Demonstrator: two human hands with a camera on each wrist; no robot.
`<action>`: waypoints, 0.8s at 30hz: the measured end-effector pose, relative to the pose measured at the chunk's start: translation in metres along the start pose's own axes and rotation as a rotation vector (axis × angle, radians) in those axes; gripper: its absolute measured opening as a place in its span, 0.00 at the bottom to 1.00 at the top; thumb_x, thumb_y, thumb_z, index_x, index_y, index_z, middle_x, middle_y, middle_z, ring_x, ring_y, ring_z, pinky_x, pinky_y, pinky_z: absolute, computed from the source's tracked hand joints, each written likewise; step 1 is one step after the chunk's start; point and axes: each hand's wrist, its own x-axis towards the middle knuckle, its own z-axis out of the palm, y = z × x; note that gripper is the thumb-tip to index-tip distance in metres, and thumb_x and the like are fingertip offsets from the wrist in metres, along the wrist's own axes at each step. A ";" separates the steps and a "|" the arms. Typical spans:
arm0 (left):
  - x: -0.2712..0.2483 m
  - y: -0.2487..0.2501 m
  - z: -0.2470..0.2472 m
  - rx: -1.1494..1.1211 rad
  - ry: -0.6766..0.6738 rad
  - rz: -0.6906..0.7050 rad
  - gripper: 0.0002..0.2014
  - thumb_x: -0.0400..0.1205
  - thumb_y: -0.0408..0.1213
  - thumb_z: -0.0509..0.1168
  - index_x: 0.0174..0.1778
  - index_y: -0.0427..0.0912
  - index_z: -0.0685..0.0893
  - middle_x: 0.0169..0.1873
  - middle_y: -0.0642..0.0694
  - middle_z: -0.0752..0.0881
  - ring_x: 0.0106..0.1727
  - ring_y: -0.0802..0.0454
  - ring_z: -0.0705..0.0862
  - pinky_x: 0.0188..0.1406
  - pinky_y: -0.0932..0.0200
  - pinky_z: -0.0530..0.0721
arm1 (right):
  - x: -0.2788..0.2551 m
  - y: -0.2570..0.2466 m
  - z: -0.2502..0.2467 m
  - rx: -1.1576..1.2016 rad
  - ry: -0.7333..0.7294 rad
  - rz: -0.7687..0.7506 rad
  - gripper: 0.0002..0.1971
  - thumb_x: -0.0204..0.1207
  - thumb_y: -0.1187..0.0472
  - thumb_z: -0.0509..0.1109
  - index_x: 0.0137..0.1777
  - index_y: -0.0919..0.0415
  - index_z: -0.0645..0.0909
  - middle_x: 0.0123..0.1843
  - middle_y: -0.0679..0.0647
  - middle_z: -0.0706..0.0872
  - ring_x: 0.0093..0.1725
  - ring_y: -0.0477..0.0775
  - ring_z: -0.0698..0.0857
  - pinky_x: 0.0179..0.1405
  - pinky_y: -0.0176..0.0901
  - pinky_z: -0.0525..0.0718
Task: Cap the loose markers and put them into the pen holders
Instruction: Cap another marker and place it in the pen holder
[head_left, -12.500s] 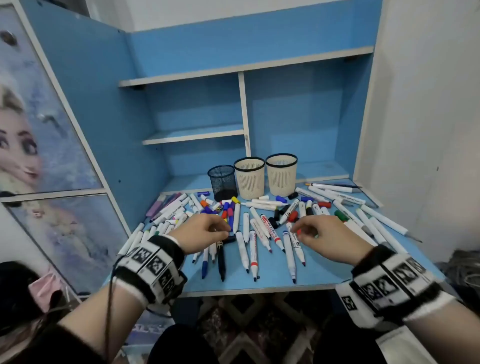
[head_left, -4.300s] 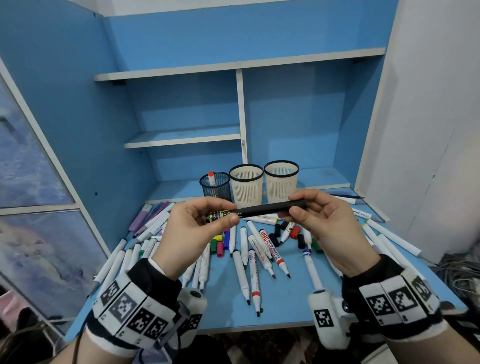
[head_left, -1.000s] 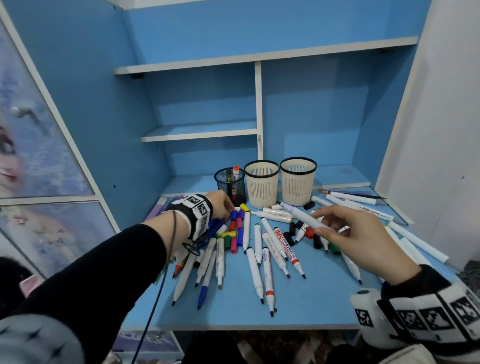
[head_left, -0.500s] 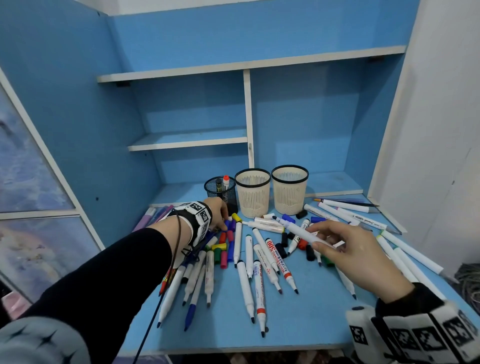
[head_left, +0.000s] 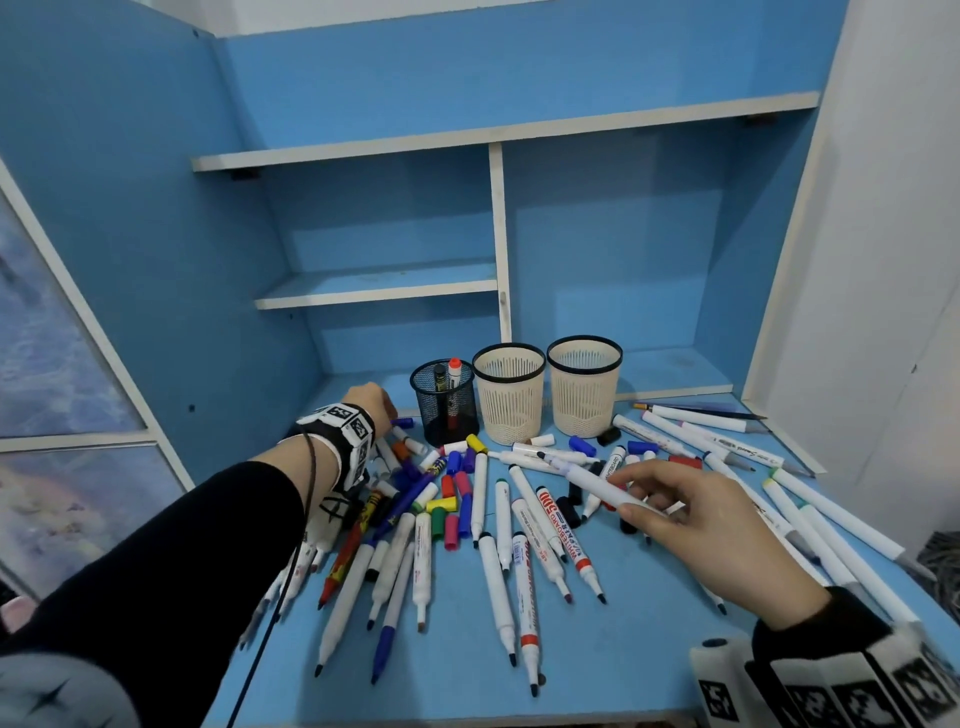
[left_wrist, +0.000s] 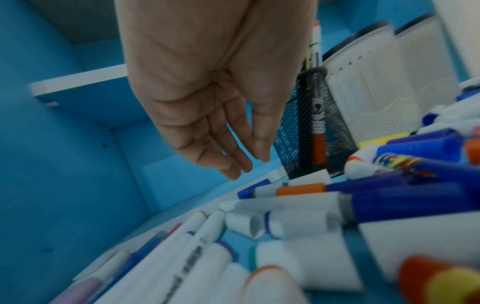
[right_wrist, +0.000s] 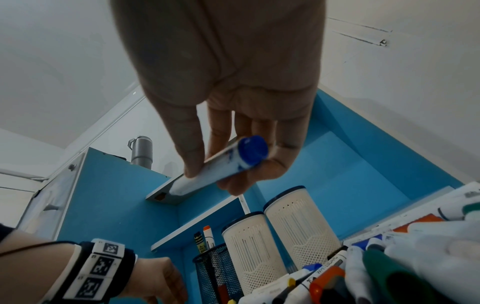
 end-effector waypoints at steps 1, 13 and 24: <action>0.002 -0.003 0.001 0.002 -0.002 0.001 0.13 0.78 0.29 0.67 0.57 0.38 0.88 0.57 0.39 0.87 0.59 0.42 0.84 0.58 0.56 0.81 | 0.001 -0.001 0.000 0.002 0.005 0.000 0.11 0.72 0.58 0.76 0.46 0.37 0.84 0.39 0.43 0.86 0.40 0.46 0.83 0.38 0.36 0.80; 0.032 -0.003 0.014 0.105 -0.098 0.048 0.16 0.80 0.29 0.64 0.63 0.43 0.85 0.62 0.42 0.85 0.62 0.44 0.83 0.57 0.59 0.78 | 0.006 -0.002 0.006 0.113 0.044 0.065 0.15 0.70 0.65 0.77 0.42 0.39 0.86 0.40 0.42 0.89 0.41 0.51 0.87 0.46 0.51 0.87; 0.046 0.000 0.016 0.163 -0.078 -0.015 0.16 0.78 0.43 0.69 0.56 0.35 0.85 0.56 0.38 0.87 0.57 0.42 0.85 0.52 0.56 0.81 | 0.003 0.003 -0.001 0.046 0.051 0.089 0.14 0.70 0.64 0.77 0.46 0.41 0.87 0.42 0.33 0.87 0.42 0.43 0.85 0.48 0.38 0.83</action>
